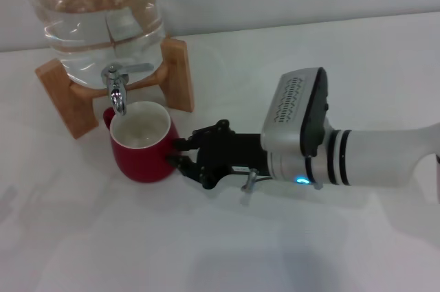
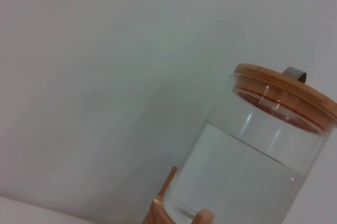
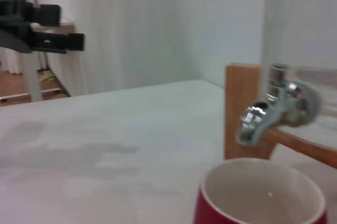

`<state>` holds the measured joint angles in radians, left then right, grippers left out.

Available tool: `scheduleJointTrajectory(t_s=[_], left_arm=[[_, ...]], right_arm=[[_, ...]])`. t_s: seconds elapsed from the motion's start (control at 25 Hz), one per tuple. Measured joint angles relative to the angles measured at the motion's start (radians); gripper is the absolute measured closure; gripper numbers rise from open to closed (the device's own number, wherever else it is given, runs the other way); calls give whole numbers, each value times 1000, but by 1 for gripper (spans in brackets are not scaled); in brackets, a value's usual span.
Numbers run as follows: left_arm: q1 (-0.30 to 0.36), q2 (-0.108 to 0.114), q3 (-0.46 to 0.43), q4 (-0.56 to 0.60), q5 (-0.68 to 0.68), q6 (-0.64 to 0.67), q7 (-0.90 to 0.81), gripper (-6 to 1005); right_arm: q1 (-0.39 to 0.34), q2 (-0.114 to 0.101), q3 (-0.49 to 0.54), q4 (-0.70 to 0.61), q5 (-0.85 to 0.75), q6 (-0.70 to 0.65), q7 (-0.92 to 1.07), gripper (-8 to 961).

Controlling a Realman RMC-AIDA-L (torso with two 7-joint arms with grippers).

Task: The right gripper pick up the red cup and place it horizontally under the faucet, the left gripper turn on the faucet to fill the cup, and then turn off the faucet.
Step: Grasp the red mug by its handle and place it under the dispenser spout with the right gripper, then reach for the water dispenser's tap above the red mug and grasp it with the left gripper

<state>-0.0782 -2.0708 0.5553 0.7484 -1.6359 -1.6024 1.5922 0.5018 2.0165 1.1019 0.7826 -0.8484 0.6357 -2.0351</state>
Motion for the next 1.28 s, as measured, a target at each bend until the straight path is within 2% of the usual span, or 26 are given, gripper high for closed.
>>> scheduleJointTrajectory(t_s=[0.28,0.6,0.84,0.92,1.04,1.16,1.28], left_arm=[[0,0,0,-1,3,1,1,123],[5,0,0,-2,3,1,1,123],[4,0,0,-2,4,1,0,123],[3,-1,0,-1,5,0,0,123],[1,-2,0,-2,6,-1,0,123],[0,-2,0,-1,10,-2,0,123],[3,-2,0,-1,12,-3,0,123]], right_arm=[[25,4,-33,5,0,-4,0,579],[-15,-21,19,7,0,-3,6,567],[-78,-79,87,42,-3,16,40,559],[-85,-108,97,50,-15,21,82,556],[-84,-136,102,50,-40,24,128,551],[-93,-153,159,42,-54,70,159,547],[-127,-154,281,20,-56,192,160,542]])
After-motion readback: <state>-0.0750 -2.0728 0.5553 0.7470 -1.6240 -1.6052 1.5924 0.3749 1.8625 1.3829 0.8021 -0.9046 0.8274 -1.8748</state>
